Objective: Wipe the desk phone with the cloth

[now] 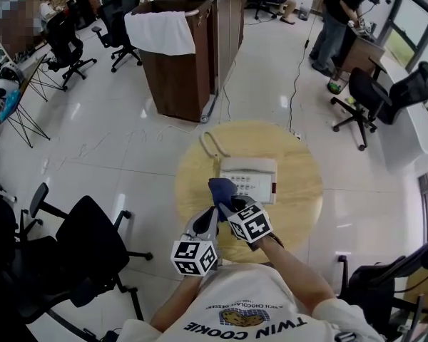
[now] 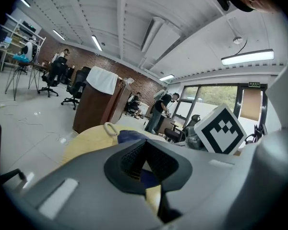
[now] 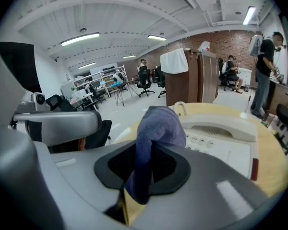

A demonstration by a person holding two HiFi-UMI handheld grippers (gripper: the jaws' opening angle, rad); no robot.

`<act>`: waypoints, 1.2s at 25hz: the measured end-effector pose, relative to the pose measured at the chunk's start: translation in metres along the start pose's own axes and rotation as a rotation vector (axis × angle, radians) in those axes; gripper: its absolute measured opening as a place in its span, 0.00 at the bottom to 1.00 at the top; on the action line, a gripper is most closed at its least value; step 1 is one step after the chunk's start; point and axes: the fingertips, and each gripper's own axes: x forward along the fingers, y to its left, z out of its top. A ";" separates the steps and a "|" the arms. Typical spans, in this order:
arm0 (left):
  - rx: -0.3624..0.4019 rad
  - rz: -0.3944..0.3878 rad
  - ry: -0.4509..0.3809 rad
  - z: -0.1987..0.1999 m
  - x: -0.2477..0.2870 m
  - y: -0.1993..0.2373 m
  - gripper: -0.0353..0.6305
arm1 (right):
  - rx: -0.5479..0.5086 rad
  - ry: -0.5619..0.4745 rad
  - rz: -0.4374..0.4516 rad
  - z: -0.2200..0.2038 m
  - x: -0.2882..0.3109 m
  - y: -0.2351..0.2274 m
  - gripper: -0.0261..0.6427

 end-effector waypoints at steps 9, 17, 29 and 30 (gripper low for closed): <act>0.006 0.025 0.006 -0.004 -0.007 0.011 0.04 | 0.021 0.088 0.105 -0.032 0.030 0.027 0.14; 0.008 0.013 0.003 -0.006 -0.009 0.004 0.04 | 0.037 0.151 0.079 -0.053 0.034 0.013 0.14; 0.025 -0.030 0.019 -0.008 0.000 -0.017 0.04 | 0.086 0.163 0.007 -0.069 0.014 -0.015 0.14; 0.024 -0.033 0.022 -0.009 0.001 -0.019 0.04 | 0.095 0.162 0.003 -0.071 0.012 -0.018 0.14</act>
